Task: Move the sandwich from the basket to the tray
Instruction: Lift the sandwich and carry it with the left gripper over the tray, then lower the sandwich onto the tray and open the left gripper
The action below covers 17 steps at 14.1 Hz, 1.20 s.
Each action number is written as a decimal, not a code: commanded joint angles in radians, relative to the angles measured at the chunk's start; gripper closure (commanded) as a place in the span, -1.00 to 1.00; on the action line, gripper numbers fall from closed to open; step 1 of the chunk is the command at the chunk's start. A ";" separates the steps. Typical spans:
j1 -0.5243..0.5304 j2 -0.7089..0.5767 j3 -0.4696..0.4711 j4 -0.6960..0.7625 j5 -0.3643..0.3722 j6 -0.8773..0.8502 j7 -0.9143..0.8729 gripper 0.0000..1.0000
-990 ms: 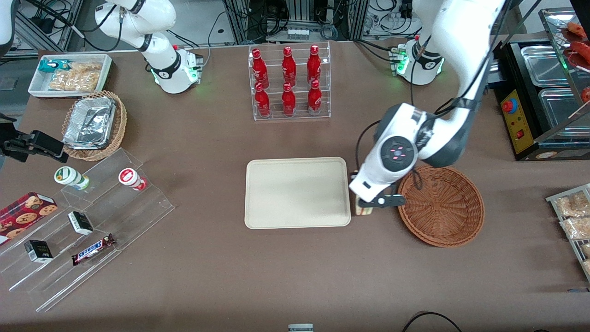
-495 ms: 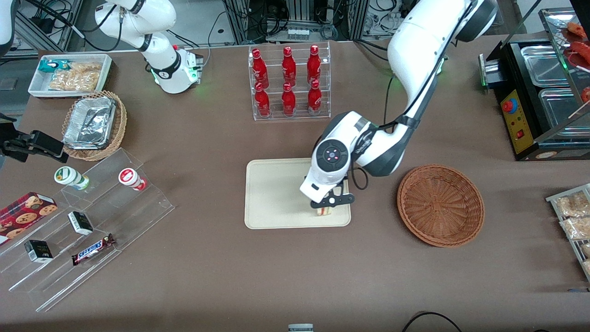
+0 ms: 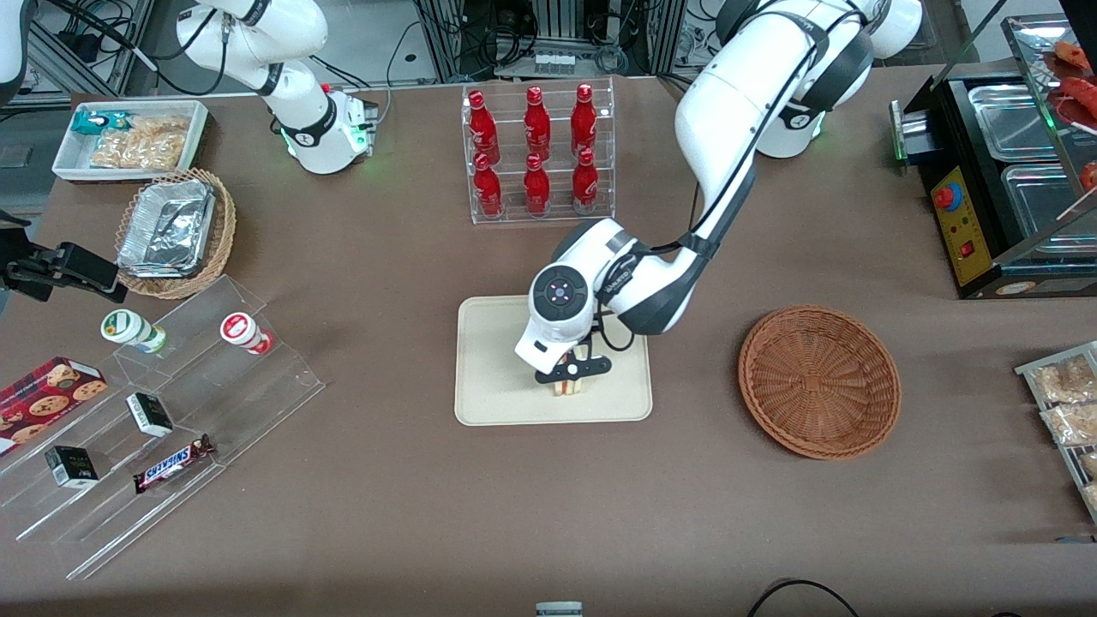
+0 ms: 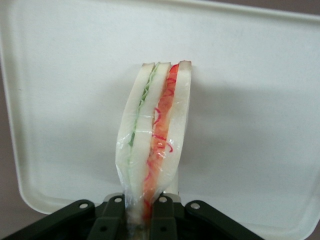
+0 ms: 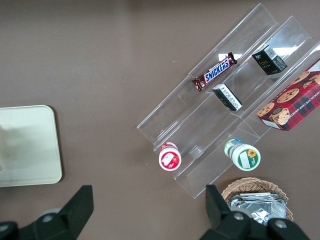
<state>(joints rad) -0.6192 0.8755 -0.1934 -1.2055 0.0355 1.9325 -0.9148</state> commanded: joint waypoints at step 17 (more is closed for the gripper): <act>0.090 -0.243 0.150 0.030 0.041 -0.361 0.017 -1.00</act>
<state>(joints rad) -0.6017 0.6779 -0.0425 -1.1469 0.0809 1.6164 -0.9116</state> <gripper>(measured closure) 0.000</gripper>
